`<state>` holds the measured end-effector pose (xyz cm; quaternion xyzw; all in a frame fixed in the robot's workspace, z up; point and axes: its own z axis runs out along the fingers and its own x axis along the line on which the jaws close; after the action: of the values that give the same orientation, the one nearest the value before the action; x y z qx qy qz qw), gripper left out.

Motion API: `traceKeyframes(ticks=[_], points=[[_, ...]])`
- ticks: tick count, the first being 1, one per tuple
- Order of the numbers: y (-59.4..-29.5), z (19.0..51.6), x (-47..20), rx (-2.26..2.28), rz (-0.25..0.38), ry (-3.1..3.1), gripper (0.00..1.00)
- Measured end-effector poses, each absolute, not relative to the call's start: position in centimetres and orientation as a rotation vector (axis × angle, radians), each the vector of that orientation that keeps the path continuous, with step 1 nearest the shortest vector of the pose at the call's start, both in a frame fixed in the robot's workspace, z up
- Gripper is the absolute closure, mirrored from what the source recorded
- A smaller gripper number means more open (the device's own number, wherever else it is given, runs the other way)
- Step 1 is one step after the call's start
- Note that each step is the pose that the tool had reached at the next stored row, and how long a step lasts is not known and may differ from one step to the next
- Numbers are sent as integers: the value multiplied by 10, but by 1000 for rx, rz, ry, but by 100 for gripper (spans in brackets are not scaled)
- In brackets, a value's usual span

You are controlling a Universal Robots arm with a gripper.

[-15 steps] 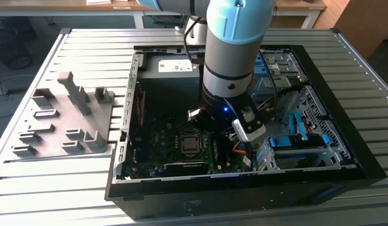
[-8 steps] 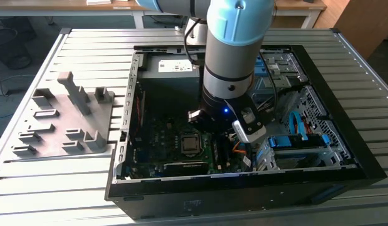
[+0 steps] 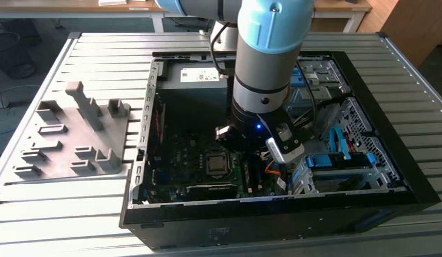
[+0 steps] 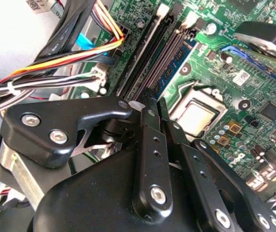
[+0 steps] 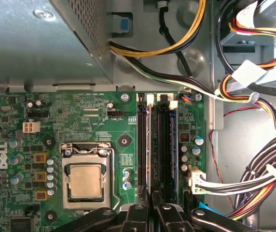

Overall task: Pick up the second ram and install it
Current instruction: 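Insert the second ram into the second slot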

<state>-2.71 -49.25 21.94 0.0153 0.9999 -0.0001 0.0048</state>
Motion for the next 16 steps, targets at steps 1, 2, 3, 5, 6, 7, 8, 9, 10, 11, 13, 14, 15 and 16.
traceKeyframes(ticks=[1,2,3,5,6,7,8,9,10,11,13,14,15,16], points=[[-493,219,-27,48,-1,3132,86],[-493,219,-26,48,-2,3132,86],[-493,219,-26,48,-3,3132,86],[-493,219,-26,48,-5,3132,86],[-493,218,-26,48,-6,3132,86],[-493,218,-26,48,-7,3132,86],[-493,218,-26,48,-7,3132,86],[-493,218,-26,48,-8,3132,86],[-493,218,-26,48,-8,3132,86],[-493,218,-26,48,-8,3132,86],[-493,217,-26,48,-8,3132,86],[-493,217,-26,48,-8,3132,86],[-493,217,-26,47,-8,3132,86],[-493,217,-26,46,-8,3132,86]])
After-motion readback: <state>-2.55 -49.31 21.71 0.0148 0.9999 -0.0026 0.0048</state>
